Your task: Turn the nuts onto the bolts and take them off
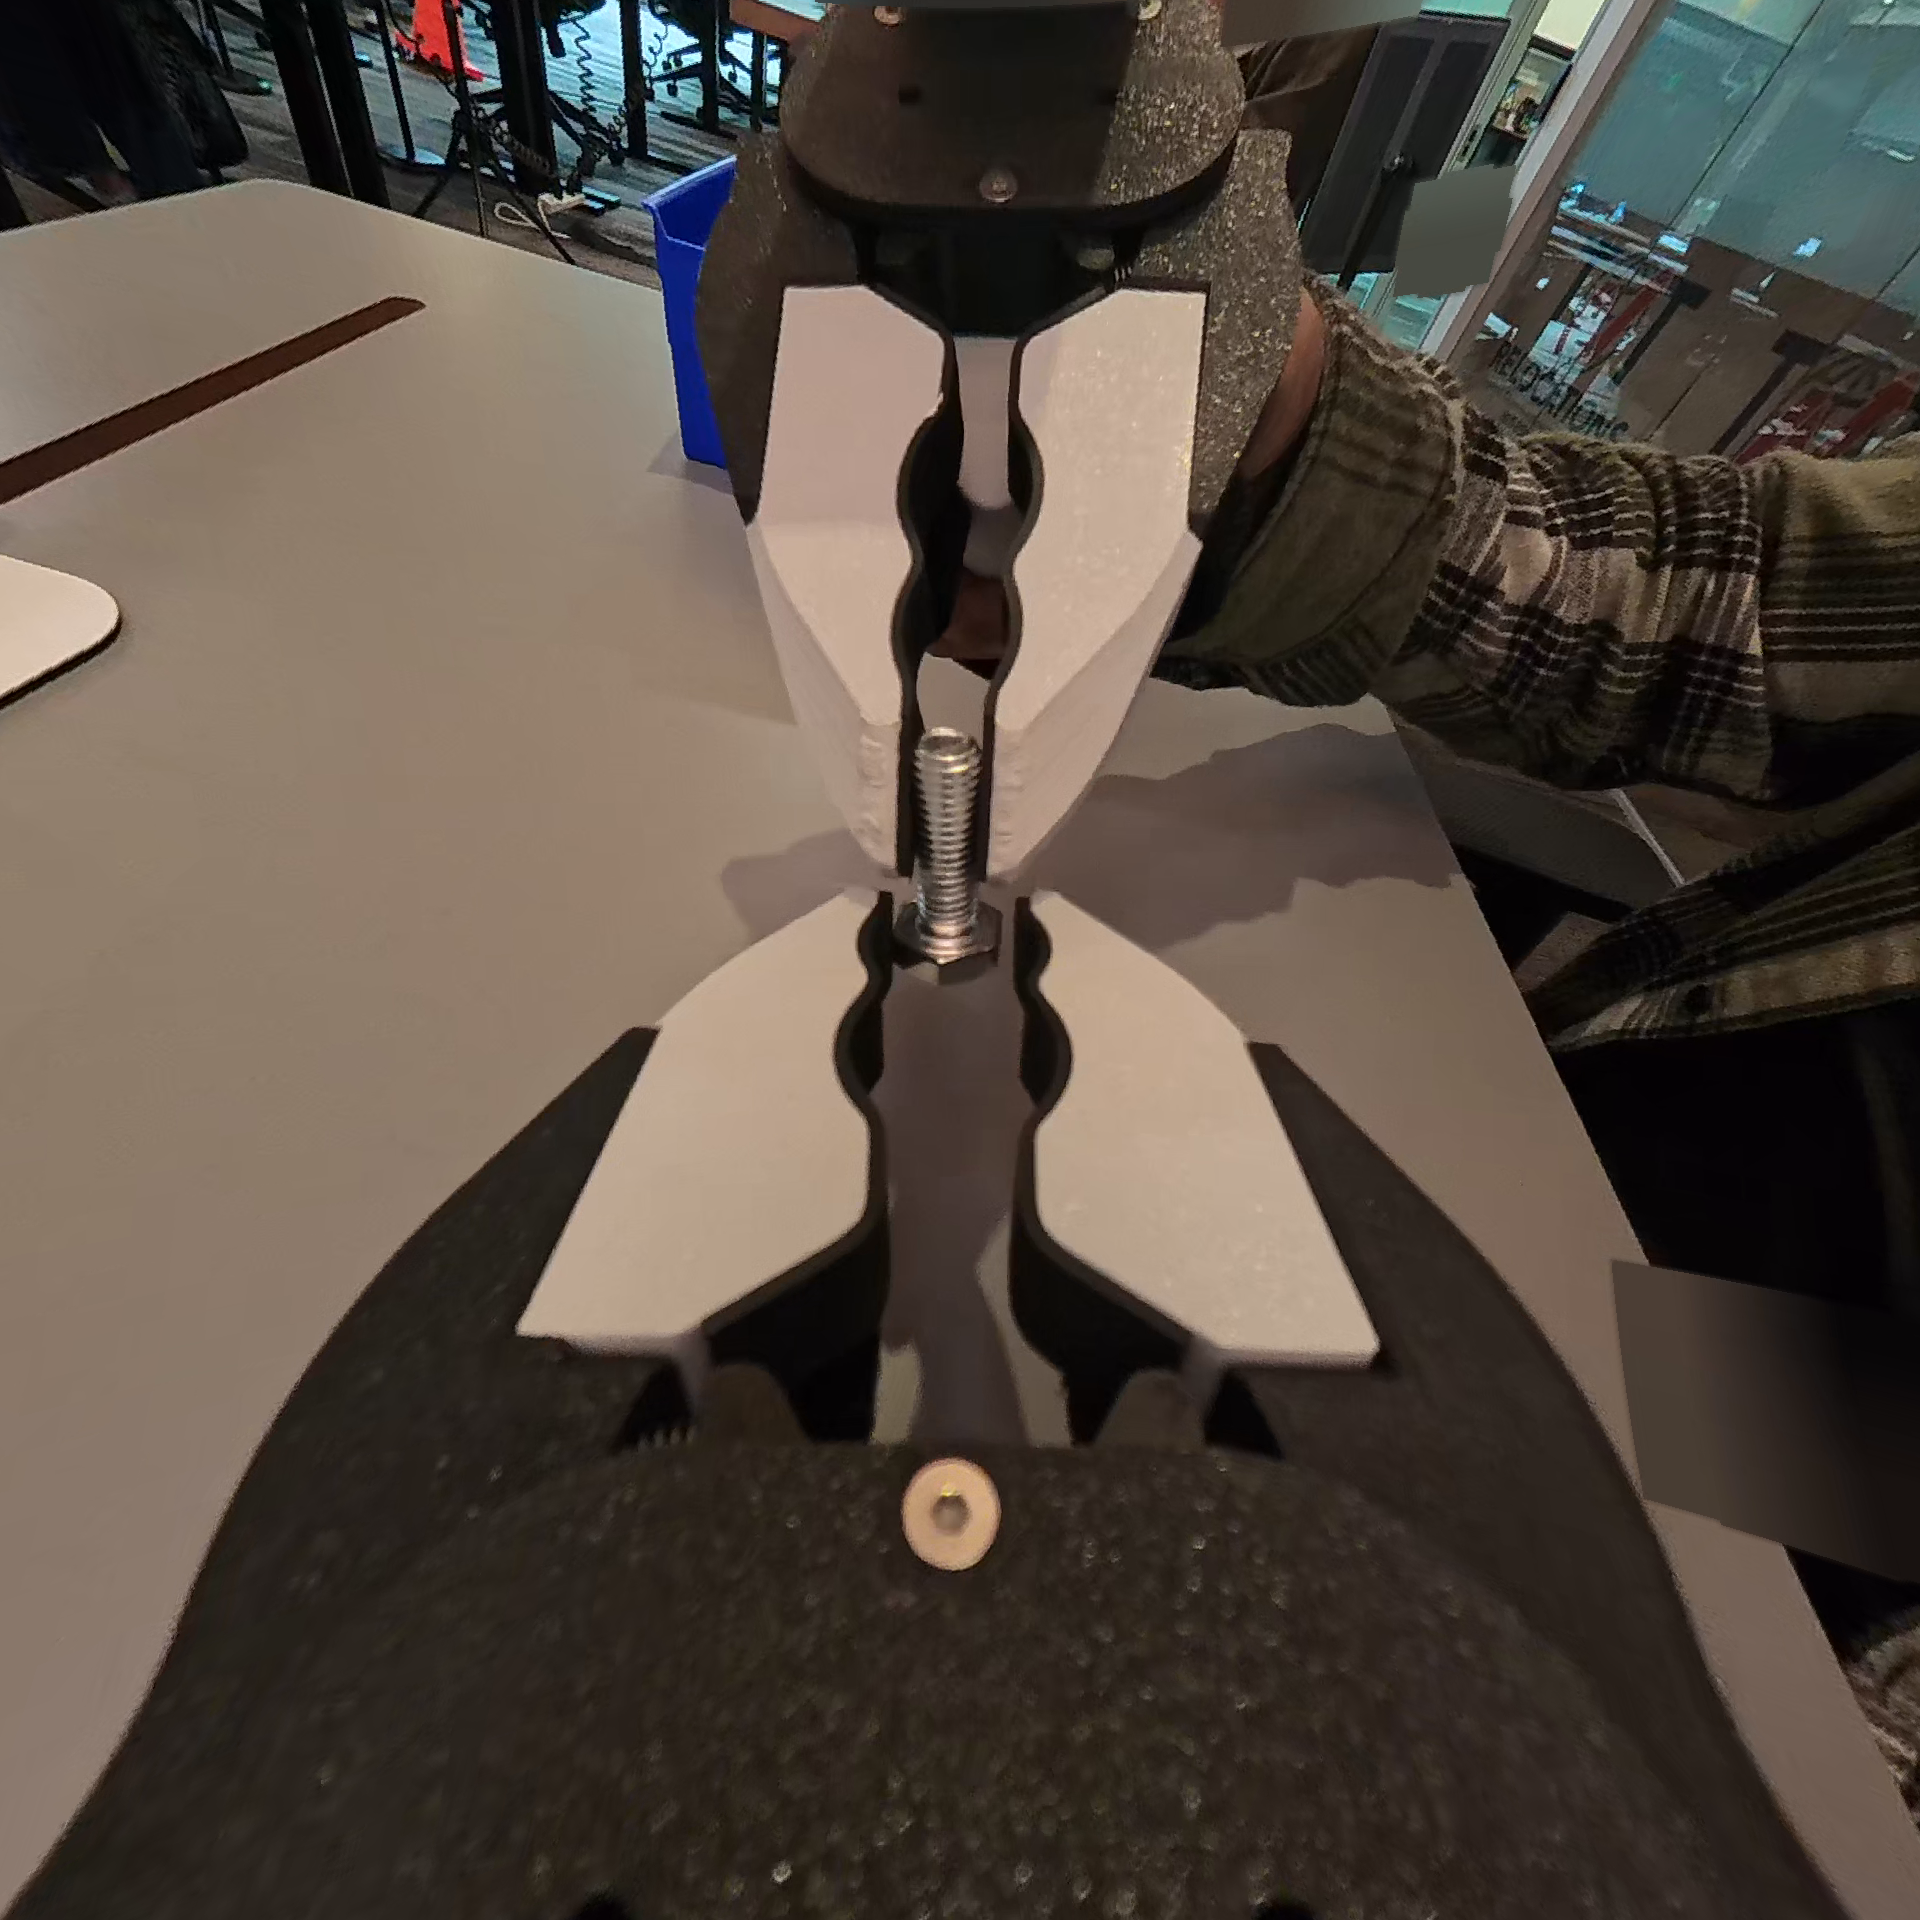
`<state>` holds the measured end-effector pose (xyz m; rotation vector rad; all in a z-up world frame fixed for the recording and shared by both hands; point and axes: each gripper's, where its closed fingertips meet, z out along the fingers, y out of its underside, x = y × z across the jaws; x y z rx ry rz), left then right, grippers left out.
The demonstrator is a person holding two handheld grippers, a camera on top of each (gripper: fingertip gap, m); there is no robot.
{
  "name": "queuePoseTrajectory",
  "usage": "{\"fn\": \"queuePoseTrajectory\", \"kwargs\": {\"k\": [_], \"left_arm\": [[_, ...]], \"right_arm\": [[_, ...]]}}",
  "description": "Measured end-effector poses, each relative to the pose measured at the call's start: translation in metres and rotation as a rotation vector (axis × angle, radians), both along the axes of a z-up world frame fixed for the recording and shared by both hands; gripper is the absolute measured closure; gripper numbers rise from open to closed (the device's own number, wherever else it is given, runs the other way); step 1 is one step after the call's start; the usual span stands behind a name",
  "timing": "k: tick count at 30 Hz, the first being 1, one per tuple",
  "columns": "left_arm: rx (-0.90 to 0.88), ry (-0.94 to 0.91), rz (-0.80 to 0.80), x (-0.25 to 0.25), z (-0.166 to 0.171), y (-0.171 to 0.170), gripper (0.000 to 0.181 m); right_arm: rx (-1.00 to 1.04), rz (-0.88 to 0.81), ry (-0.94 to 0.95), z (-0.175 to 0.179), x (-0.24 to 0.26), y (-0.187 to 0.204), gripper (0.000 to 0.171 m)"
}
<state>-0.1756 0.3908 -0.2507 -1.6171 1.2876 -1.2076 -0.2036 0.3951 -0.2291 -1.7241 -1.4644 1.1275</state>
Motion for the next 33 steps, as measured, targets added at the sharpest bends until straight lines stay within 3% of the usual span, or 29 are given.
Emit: {"fn": "queuePoseTrajectory", "kwargs": {"k": [7, 11, 14, 17, 24, 33], "left_arm": [[0.04, -0.005, 0.011, -0.002, 0.002, 0.001, 0.162], [0.076, -0.011, 0.074, -0.015, 0.007, 0.014, 0.162], [0.089, -0.054, 0.184, -0.04, 0.017, 0.036, 0.162], [0.087, -0.096, 0.292, -0.065, 0.025, 0.058, 0.163], [0.095, -0.151, 0.391, -0.086, 0.033, 0.074, 0.163], [0.102, -0.147, 0.382, -0.08, 0.026, 0.074, 0.162]], "right_arm": [[-0.001, 0.019, 0.015, 0.004, -0.001, -0.001, 0.161], [0.065, -0.051, 0.06, 0.019, 0.008, 0.011, 0.137], [0.147, -0.08, -0.008, 0.003, 0.019, 0.015, 0.132], [0.154, -0.041, -0.131, -0.035, 0.015, 0.01, 0.129], [0.155, 0.057, -0.317, -0.096, -0.015, 0.006, 0.138], [0.135, 0.084, -0.356, -0.11, -0.023, 0.01, 0.152]]}}
